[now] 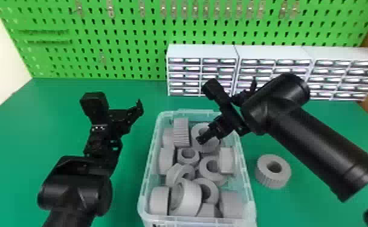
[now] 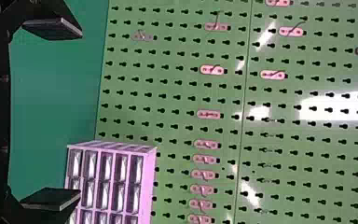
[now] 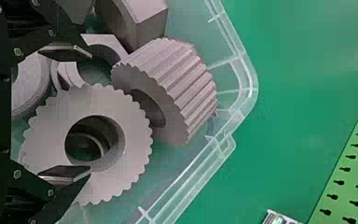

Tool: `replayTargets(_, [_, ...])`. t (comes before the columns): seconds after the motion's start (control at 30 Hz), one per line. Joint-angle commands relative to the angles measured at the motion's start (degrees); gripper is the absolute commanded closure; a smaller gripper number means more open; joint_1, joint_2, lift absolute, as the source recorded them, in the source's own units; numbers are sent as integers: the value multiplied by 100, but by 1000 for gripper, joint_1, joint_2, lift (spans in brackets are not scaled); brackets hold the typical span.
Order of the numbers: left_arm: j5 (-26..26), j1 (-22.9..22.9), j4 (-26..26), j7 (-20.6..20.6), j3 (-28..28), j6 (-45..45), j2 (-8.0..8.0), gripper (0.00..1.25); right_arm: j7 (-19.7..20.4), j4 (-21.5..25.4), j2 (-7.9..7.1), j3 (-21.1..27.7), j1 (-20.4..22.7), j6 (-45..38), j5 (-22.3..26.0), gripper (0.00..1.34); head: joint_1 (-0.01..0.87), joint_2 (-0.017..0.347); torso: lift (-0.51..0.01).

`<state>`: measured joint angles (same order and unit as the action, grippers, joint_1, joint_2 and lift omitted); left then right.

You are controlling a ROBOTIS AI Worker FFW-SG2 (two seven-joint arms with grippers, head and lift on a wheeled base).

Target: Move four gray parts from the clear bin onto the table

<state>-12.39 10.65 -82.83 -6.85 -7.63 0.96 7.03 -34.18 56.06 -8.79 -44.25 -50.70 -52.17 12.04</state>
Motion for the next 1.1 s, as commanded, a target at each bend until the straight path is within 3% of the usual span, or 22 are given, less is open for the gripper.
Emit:
replayTargets(0.0, [0,16,12,0,-11,0,0,93,-1,-16,-17,-83,25,93,1,394,693,72,-52])
replayTargets(1.07, [0,104,65,0,-99,-44,0,93,-10,-139,-44,-365,69,533,176,386,693,72,-52])
